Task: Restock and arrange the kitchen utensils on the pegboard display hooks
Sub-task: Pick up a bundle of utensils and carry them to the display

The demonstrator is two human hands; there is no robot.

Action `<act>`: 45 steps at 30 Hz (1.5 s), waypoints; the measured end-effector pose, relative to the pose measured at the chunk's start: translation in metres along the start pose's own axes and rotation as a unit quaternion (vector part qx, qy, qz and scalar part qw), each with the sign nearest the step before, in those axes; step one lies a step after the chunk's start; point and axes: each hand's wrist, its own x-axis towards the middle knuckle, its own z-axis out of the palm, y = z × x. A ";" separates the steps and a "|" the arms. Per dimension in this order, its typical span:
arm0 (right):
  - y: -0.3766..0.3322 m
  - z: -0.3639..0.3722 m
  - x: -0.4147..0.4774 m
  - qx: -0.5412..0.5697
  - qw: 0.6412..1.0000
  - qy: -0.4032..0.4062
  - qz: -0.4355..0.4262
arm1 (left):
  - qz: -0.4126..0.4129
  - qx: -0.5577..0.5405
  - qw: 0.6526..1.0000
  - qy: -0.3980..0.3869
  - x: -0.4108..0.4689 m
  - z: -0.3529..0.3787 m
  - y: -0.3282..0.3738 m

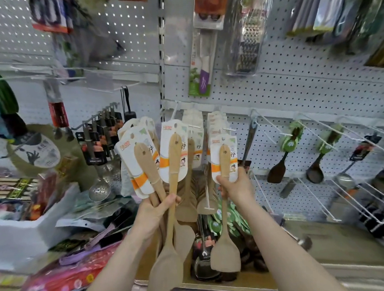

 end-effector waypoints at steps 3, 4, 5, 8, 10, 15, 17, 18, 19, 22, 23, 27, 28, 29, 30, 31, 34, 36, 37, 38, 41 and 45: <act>0.012 0.001 0.002 0.009 1.000 0.006 -0.014 | -0.009 -0.010 1.000 0.007 0.005 0.001 -0.002; 0.014 0.000 0.003 0.011 1.000 0.010 -0.015 | -0.010 -0.015 1.000 0.011 0.006 0.001 -0.002; 0.014 0.000 0.004 0.010 1.000 0.009 -0.018 | -0.011 -0.014 1.000 0.015 0.007 0.002 -0.002; 0.013 -0.001 0.011 -0.004 0.999 0.009 -0.034 | -0.007 0.000 1.000 0.013 0.008 0.006 -0.005; 0.017 -0.002 0.016 -0.025 0.999 0.011 -0.041 | -0.003 0.010 1.000 0.012 0.007 0.008 -0.007; 0.028 -0.001 0.015 -0.031 0.999 -0.014 -0.041 | 0.006 0.016 1.000 0.013 0.009 0.012 -0.007; 0.028 0.000 0.014 -0.017 0.999 -0.014 -0.048 | 0.007 0.008 1.000 0.012 0.011 0.015 -0.007; 0.028 0.000 0.013 -0.016 0.998 -0.011 -0.052 | 0.008 0.010 1.000 0.010 0.012 0.016 -0.007; 0.029 0.000 0.014 -0.016 0.998 -0.008 -0.057 | 0.011 0.014 1.000 0.008 0.013 0.018 -0.008; 0.029 -0.001 0.014 -0.008 0.998 0.002 -0.066 | 0.010 0.017 1.000 0.011 0.016 0.021 -0.011; 0.030 -0.002 0.014 -0.005 0.998 0.006 -0.067 | 0.010 0.015 1.000 0.011 0.016 0.021 -0.012; 0.029 -0.002 0.017 -0.012 0.998 0.013 -0.067 | 0.010 0.013 1.000 0.010 0.018 0.019 -0.014; 0.027 -0.001 0.018 -0.015 0.998 0.011 -0.061 | 0.011 0.016 1.000 0.007 0.018 0.018 -0.014; 0.026 0.002 0.021 -0.018 0.998 0.009 -0.052 | 0.012 0.018 1.000 0.004 0.018 0.018 -0.014; 0.023 0.004 0.024 -0.017 0.999 0.008 -0.043 | 0.011 0.016 1.000 0.004 0.018 0.017 -0.014; 0.020 0.007 0.028 -0.009 0.999 0.011 -0.031 | 0.009 0.016 1.000 0.003 0.017 0.015 -0.013; 0.010 0.018 0.041 0.016 0.999 0.031 -0.008 | 0.009 0.042 0.999 0.003 0.015 0.008 -0.012; 0.002 0.029 0.046 0.026 0.999 0.034 0.003 | 0.002 0.051 0.999 0.012 0.011 0.000 -0.011; 0.001 0.036 0.049 0.040 0.999 0.033 0.015 | -0.006 0.053 0.998 0.016 0.009 -0.004 -0.011; 0.000 0.044 0.051 0.060 0.997 0.032 0.028 | -0.013 0.055 0.998 0.020 0.006 -0.008 -0.010; -0.003 0.062 0.059 0.094 0.993 0.039 0.056 | -0.006 0.064 0.998 0.013 -0.002 -0.018 -0.009; -0.007 0.066 0.070 0.052 0.995 0.041 0.075 | -0.037 0.094 0.995 0.014 -0.006 -0.025 -0.011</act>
